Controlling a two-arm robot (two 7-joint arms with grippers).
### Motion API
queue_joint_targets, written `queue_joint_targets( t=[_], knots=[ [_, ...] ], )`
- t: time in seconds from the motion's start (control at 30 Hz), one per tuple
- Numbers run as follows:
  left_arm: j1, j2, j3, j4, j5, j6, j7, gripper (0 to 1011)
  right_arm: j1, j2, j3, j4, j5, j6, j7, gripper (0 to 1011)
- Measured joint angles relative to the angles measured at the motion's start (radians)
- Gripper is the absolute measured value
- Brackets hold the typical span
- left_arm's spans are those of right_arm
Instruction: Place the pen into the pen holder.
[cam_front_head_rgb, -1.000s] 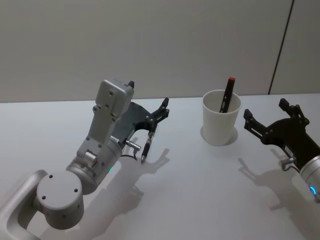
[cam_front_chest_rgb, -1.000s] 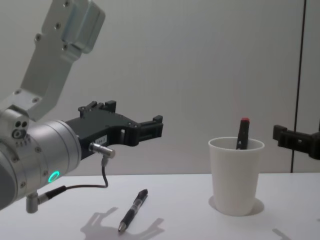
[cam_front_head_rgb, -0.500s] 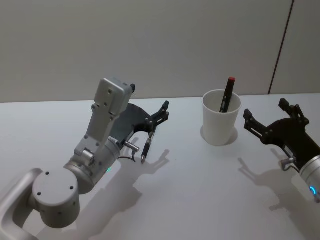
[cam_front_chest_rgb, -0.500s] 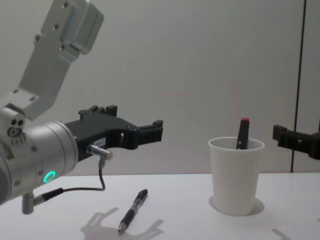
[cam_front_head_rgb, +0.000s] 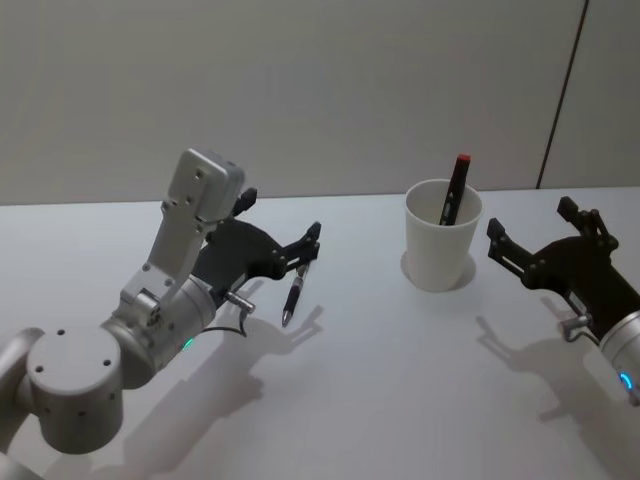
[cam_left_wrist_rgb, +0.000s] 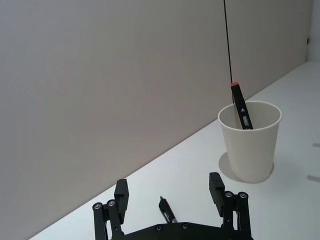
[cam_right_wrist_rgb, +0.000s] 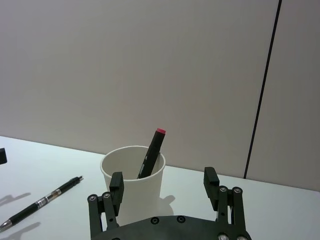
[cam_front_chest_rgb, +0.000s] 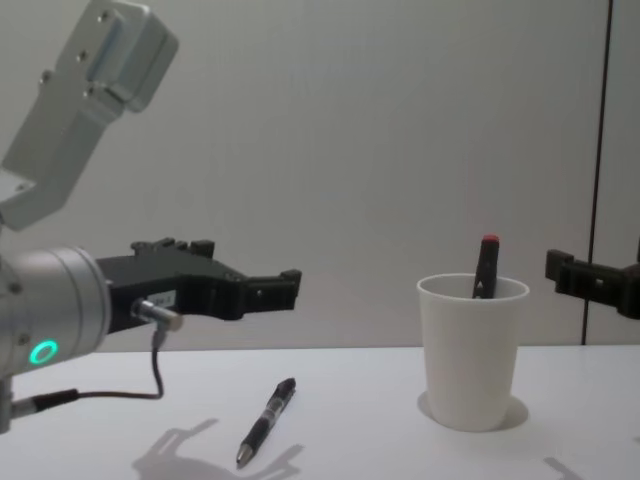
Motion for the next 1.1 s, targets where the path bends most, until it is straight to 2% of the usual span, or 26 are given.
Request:
queue_joint_targets(
  t=[0.23, 0.47, 0.7, 1.1],
  knots=[
    [0.004, 0.019, -0.016, -0.018, -0.027, 0.066, -0.022, 1001, 0.0, 0.0, 0.0, 0.0, 0.0, 0.0, 0.0, 1001],
    [-0.005, 0.023, -0.024, -0.016, -0.047, 0.123, -0.048, 1001, 0.0, 0.0, 0.0, 0.0, 0.0, 0.0, 0.0, 1002],
    [-0.028, 0.008, -0.026, 0.016, -0.052, 0.17, -0.072, 1001, 0.0, 0.0, 0.0, 0.0, 0.0, 0.0, 0.0, 1002],
    [-0.067, -0.031, -0.015, 0.082, -0.029, 0.207, -0.087, 1001, 0.0, 0.0, 0.0, 0.0, 0.0, 0.0, 0.0, 1002]
  ],
)
